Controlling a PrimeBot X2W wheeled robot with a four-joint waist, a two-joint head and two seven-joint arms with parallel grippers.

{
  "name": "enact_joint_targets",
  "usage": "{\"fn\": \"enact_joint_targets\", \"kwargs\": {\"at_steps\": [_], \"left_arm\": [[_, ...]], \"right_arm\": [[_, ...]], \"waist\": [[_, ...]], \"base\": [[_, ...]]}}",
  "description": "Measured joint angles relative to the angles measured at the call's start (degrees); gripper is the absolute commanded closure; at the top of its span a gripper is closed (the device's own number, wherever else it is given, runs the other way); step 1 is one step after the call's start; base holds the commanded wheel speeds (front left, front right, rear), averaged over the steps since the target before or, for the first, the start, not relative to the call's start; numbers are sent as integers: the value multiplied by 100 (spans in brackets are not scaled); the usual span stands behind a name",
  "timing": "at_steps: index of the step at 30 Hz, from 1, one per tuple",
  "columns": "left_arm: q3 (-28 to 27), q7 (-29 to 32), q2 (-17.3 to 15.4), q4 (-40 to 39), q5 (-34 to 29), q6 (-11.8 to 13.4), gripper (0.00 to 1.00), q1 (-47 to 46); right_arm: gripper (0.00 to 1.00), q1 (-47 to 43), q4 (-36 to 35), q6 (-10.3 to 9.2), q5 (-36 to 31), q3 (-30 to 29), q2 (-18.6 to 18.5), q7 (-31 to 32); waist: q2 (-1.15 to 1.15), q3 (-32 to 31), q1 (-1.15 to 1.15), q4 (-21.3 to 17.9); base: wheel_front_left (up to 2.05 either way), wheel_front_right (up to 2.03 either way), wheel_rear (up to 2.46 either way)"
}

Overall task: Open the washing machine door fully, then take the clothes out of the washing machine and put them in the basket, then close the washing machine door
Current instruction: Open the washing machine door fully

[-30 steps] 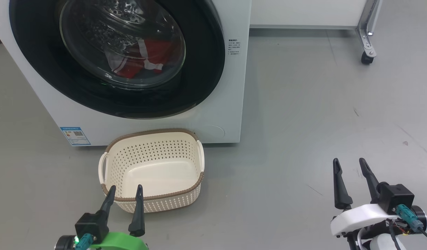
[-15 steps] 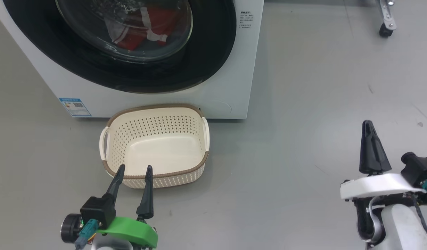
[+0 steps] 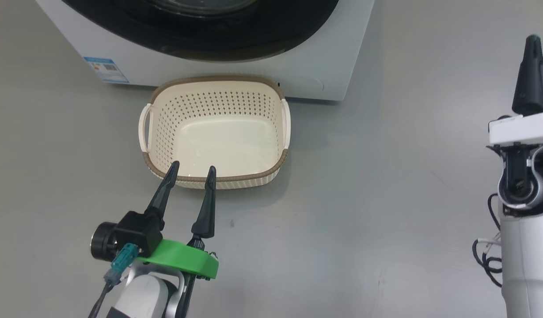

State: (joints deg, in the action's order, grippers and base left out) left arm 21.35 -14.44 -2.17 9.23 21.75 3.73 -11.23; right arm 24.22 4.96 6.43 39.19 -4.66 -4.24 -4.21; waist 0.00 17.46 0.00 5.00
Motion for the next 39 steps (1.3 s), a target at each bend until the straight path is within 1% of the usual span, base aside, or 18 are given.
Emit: {"fn": "enact_joint_targets", "kwargs": {"at_steps": [2,8,12,13,18,20,23,24,29,31,32,35,36,39], "left_arm": [[31,0,1,-71,43,0,0,-117],[140,0,2,-153,138,0,0,-385],[205,0,4,-190,198,1,0,-608],[222,0,4,-190,205,1,0,-647],[312,0,9,-188,359,2,0,-763],[343,0,11,-186,405,8,0,-819],[361,0,18,-182,463,10,0,-900],[370,0,20,-179,478,10,0,-927],[380,0,26,-129,501,27,0,-971],[382,0,29,-131,735,34,0,-982],[388,0,30,-131,845,54,0,-992],[405,0,32,-131,851,57,0,-1045],[402,0,32,-134,851,58,0,-1065],[397,0,38,-126,851,59,0,-1106]], "right_arm": [[100,270,0,0,158,-27,-48,249],[100,1174,52,-27,928,-31,-37,1179],[100,1729,187,-242,1372,-152,-43,1656],[100,1870,222,-266,1454,-177,-45,1758],[100,2553,380,-520,1834,-270,-83,2258],[100,2785,450,-615,1941,-300,-115,2425],[100,3110,552,-716,2169,-360,-127,2637],[100,3211,591,-724,2263,-385,-122,2699],[100,3622,836,-977,2702,-439,-105,3059],[100,3757,916,-1067,2742,-447,-104,3163],[100,3819,951,-1068,2742,-456,-109,3182],[100,3987,1071,-1074,2775,-480,-118,3274],[100,4043,1109,-1120,2786,-482,-116,3277],[100,4218,1218,-1138,2787,-485,-121,3344]], "waist": [[0,154,0,82],[0,637,0,312],[0,948,0,458],[0,1019,0,495],[0,1336,0,690],[0,1438,0,774],[0,1564,0,902],[0,1600,1,943],[0,1750,1,1114],[0,1799,1,1166],[0,1820,1,1191],[0,1872,1,1264],[0,1889,0,1284],[0,1942,0,1323]], "base": [[0,0,0],[0,0,0],[0,0,0],[0,0,0],[0,0,0],[0,0,0],[0,0,0],[0,0,0],[0,0,0],[0,0,0],[0,0,0],[0,0,0],[0,0,0],[0,0,0]]}}
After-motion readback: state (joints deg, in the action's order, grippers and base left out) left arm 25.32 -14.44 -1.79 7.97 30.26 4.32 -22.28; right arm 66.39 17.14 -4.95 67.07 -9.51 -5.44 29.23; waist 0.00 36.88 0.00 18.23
